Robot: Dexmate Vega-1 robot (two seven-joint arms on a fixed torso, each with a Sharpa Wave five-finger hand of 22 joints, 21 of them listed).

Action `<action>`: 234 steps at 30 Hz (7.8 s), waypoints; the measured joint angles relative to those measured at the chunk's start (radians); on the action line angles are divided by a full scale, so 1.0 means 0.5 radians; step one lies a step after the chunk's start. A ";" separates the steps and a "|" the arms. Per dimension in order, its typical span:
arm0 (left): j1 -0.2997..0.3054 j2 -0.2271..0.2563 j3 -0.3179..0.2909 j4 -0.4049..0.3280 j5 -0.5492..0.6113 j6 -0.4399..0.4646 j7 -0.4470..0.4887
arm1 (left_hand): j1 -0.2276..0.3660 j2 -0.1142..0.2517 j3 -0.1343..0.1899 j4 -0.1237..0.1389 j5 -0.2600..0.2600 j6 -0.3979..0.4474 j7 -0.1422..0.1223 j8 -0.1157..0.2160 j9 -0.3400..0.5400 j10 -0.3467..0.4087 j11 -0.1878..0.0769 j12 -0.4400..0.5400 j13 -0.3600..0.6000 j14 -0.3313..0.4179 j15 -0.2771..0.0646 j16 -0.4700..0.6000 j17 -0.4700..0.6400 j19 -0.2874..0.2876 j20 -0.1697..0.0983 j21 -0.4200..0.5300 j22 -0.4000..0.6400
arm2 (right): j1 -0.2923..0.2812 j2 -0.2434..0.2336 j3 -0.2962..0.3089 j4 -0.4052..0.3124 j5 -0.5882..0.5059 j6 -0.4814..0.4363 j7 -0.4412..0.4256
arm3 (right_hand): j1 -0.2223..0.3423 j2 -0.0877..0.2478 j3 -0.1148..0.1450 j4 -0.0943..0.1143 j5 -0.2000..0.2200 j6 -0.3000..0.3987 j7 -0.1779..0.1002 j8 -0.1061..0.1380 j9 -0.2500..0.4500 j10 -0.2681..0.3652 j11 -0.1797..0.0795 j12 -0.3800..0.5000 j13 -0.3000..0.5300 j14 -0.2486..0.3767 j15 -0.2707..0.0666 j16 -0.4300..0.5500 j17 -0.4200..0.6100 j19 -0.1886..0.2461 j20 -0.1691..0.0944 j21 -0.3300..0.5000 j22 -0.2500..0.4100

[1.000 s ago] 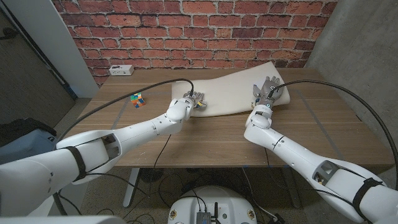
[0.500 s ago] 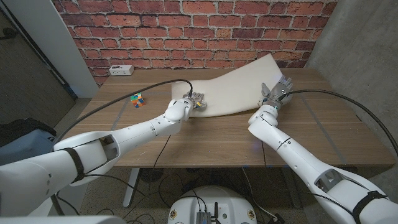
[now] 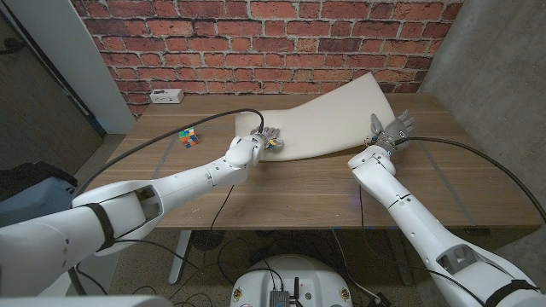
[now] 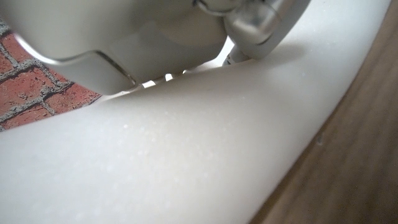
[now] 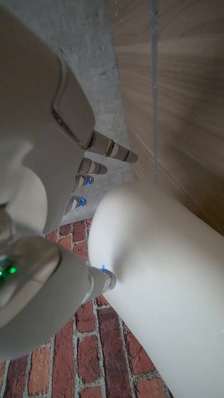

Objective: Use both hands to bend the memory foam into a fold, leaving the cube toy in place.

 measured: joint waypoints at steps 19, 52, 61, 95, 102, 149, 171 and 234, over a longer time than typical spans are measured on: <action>0.000 -0.005 0.000 -0.002 0.006 0.005 0.000 | 0.000 0.000 0.000 0.000 0.000 0.008 0.008 0.000 0.000 -0.008 0.008 0.000 0.000 -0.003 -0.003 -0.001 0.001 0.000 0.001 -0.002 -0.001 | -0.177 0.051 0.371 -0.089 0.760 0.506 0.056 | -0.090 -0.125 -0.102 0.031 0.000 0.001 0.229 0.084 -0.009 0.037 0.107 0.059 -0.009 0.035 0.020 0.024 -0.013 -0.004 -0.193 -0.002 -0.006; -0.008 0.002 0.023 -0.025 0.064 0.034 -0.037 | 0.000 0.000 0.003 -0.004 0.000 -0.040 0.055 0.023 0.005 -0.009 0.010 0.007 0.002 -0.004 -0.004 -0.002 -0.001 0.000 -0.021 -0.002 -0.002 | -0.192 -0.315 0.177 0.147 1.240 1.619 0.837 | 0.951 0.230 0.351 -0.076 -0.008 1.930 0.067 0.368 -0.026 1.900 -0.134 0.725 0.035 1.643 -0.439 0.782 0.351 0.859 -0.294 0.338 0.050; 0.008 0.020 0.018 -0.065 0.080 0.047 -0.055 | 0.000 0.000 0.010 -0.010 0.000 -0.040 0.055 0.023 0.003 -0.010 0.011 0.015 0.002 0.001 0.000 -0.008 0.001 -0.007 -0.028 -0.003 -0.004 | -0.151 -0.341 0.023 0.069 0.903 1.601 0.513 | 1.118 0.220 0.404 -0.076 -0.012 2.282 0.050 0.438 -0.022 2.264 -0.197 0.892 0.104 1.865 -0.490 1.021 0.536 0.933 -0.325 0.426 0.061; 0.070 0.065 -0.045 -0.156 0.111 0.035 -0.068 | 0.000 0.000 0.011 -0.012 0.010 -0.040 0.055 0.023 0.001 -0.016 0.014 0.023 0.002 0.001 0.000 0.000 0.001 -0.004 -0.046 -0.004 -0.004 | 0.142 -0.371 -0.621 0.020 -0.630 0.859 -0.020 | 1.252 0.153 0.411 -0.084 -0.016 2.353 0.057 0.440 -0.014 2.394 -0.236 1.012 0.219 1.981 -0.536 1.093 0.638 0.949 -0.351 0.490 0.060; 0.073 0.065 -0.051 -0.152 0.111 0.028 -0.068 | 0.000 0.000 0.009 -0.014 0.010 -0.040 0.055 0.022 0.001 -0.016 0.014 0.023 0.002 0.000 0.000 0.000 0.001 -0.004 -0.045 -0.004 -0.004 | 0.176 -0.374 -0.683 0.020 -0.806 0.786 0.030 | 1.251 0.153 0.411 -0.067 -0.016 2.372 0.056 0.434 -0.013 2.394 -0.237 1.020 0.235 1.995 -0.544 1.093 0.638 0.946 -0.354 0.503 0.060; 0.133 0.115 -0.097 -0.217 0.104 0.005 -0.044 | 0.000 0.000 0.012 -0.017 0.010 -0.040 0.055 0.022 0.001 -0.040 0.009 0.030 0.004 0.001 0.001 0.000 0.000 0.007 -0.057 -0.006 -0.006 | 0.463 -0.279 -1.195 0.276 -1.766 0.670 0.122 | 1.203 0.105 0.427 -0.052 0.002 2.439 -0.008 0.405 -0.013 2.426 -0.305 1.020 0.234 2.077 -0.597 1.009 0.626 0.925 -0.376 0.553 0.055; 0.171 0.135 -0.123 -0.262 0.114 0.015 -0.042 | -0.011 -0.011 0.011 -0.017 0.010 -0.040 0.055 0.019 -0.001 -0.041 0.009 0.029 0.005 0.000 0.000 0.006 0.001 0.007 -0.056 -0.008 -0.004 | 0.507 -0.187 -1.285 0.297 -1.903 0.705 0.145 | 1.295 0.085 0.397 -0.075 0.008 2.463 -0.032 0.362 0.000 2.473 -0.343 1.044 0.281 2.162 -0.598 1.147 0.854 1.218 -0.462 0.792 0.098; 0.232 0.239 -0.205 -0.338 0.081 -0.036 -0.007 | 0.049 0.027 0.064 -0.108 -0.019 -0.051 0.043 0.084 0.001 -0.051 -0.001 0.116 -0.002 0.006 -0.053 0.041 -0.033 0.008 -0.056 0.063 -0.028 | 0.616 0.147 -1.393 0.644 -1.337 1.136 0.278 | 1.316 0.085 0.381 -0.059 0.002 2.502 -0.007 0.308 -0.005 2.508 -0.379 1.057 0.320 2.173 -0.601 1.115 0.968 1.148 -0.456 0.939 0.116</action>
